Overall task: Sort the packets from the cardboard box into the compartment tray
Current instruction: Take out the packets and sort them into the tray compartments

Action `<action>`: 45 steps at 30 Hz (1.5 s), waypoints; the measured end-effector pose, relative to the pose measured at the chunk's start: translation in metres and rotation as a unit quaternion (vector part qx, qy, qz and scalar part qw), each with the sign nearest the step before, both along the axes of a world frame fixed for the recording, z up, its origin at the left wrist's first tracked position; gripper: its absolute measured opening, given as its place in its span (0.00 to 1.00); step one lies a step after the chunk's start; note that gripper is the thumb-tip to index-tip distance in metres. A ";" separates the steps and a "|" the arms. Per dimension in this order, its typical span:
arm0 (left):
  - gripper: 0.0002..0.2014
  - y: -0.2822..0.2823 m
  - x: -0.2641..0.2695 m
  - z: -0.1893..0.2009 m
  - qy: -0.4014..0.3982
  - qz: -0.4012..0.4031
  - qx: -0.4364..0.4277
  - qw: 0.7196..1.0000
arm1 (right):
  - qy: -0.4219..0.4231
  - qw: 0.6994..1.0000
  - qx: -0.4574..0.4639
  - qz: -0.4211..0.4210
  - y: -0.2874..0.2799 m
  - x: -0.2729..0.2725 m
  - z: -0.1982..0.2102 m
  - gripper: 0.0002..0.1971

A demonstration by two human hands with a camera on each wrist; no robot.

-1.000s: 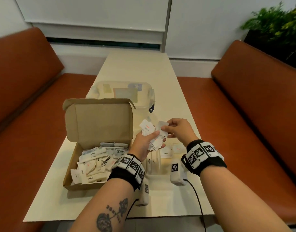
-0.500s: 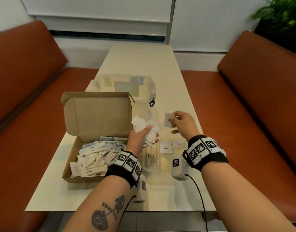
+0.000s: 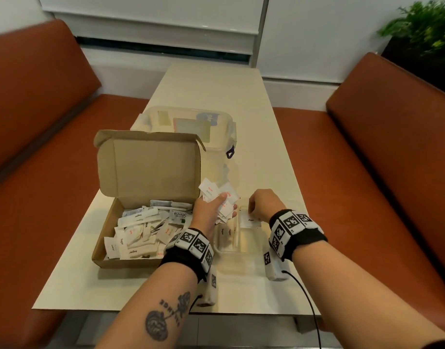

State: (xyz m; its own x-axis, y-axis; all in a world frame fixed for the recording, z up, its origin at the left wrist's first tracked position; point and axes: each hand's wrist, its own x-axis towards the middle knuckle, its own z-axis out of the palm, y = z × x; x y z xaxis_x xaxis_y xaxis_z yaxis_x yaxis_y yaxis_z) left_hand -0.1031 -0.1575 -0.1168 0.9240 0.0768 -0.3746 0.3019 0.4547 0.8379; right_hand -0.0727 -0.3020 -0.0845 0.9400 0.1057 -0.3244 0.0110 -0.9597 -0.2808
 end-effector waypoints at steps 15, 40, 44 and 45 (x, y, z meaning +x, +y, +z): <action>0.03 -0.001 0.000 0.003 -0.002 -0.010 0.007 1.000 | 0.020 0.995 -0.086 0.038 0.011 0.005 0.001 0.12; 0.17 0.001 0.003 0.009 -0.013 -0.080 0.093 0.992 | -0.055 0.912 0.385 -0.127 0.005 0.001 0.017 0.04; 0.14 -0.004 0.003 0.015 -0.017 -0.093 0.066 0.993 | -0.050 0.860 0.477 -0.177 -0.003 -0.004 0.019 0.05; 0.14 -0.006 0.004 0.016 -0.016 -0.092 0.058 0.994 | -0.044 0.854 0.485 -0.180 -0.004 -0.006 0.019 0.05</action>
